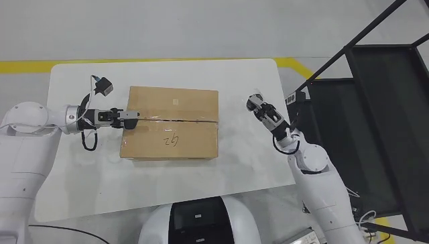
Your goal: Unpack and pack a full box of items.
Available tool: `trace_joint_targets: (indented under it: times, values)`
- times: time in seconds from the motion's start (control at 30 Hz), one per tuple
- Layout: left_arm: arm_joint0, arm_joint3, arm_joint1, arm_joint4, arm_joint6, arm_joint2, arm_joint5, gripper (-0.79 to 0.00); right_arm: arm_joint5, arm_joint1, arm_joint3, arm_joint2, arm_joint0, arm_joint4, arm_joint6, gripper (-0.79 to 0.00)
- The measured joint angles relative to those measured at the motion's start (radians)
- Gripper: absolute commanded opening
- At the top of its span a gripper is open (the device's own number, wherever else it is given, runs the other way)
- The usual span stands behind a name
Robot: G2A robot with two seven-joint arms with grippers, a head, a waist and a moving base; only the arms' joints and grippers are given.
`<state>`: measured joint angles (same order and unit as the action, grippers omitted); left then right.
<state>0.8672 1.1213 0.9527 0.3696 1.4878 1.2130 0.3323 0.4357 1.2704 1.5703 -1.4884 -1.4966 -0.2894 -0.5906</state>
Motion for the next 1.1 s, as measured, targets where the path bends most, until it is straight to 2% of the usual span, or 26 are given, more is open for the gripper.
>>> trace_joint_targets:
  times: [0.27,0.5,1.1]
  values:
    - [0.000,0.000,0.000,0.000,0.000,0.000,0.000,0.000,-0.037,0.010,0.038,0.123,0.018,0.095,0.010,-0.785]
    - [0.000,0.000,0.000,0.000,0.000,0.000,0.000,0.000,-0.086,0.027,0.001,0.234,0.094,0.139,0.073,-0.785]
    - [0.000,0.000,0.000,0.000,0.000,0.000,0.000,0.000,-0.149,0.057,-0.118,0.401,0.226,0.285,0.172,-0.785]
